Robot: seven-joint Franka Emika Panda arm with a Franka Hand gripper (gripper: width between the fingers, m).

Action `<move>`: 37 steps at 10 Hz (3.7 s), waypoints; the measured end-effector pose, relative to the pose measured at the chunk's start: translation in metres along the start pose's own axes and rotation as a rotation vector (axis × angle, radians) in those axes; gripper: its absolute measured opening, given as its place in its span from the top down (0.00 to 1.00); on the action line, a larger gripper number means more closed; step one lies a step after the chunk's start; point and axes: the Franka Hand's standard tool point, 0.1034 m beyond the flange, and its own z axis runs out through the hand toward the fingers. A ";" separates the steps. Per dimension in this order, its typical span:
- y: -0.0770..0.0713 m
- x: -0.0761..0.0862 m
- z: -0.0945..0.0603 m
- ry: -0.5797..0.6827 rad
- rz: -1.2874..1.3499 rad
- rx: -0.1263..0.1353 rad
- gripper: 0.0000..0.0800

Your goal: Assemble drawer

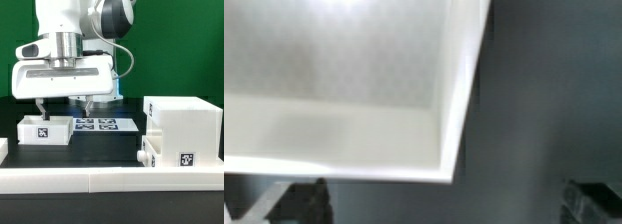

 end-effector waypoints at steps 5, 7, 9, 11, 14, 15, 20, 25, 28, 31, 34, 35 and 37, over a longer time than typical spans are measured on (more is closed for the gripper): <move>0.002 -0.010 0.003 0.002 -0.008 -0.007 0.19; -0.001 -0.018 0.011 -0.012 -0.004 0.001 0.19; -0.004 -0.030 0.019 -0.021 -0.001 0.004 0.19; 0.002 -0.040 0.027 -0.011 0.010 -0.006 0.19; 0.001 -0.057 0.034 -0.025 0.021 -0.002 0.19; 0.000 -0.058 0.034 -0.025 0.021 -0.003 0.19; 0.000 -0.057 0.034 -0.023 0.020 -0.003 0.54; -0.006 -0.052 0.034 -0.017 0.005 -0.001 0.95; -0.033 -0.031 0.027 -0.006 -0.064 0.007 0.95; -0.057 0.001 0.010 -0.046 -0.152 0.047 0.95; -0.051 0.020 0.006 -0.105 -0.328 0.098 0.95; -0.050 0.020 0.006 -0.094 -0.328 0.093 0.95; -0.051 0.019 0.007 -0.097 -0.349 0.096 0.95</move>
Offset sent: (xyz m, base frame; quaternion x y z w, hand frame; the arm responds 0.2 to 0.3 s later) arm 0.0000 0.0000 0.0000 0.0000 0.0000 0.0000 1.0000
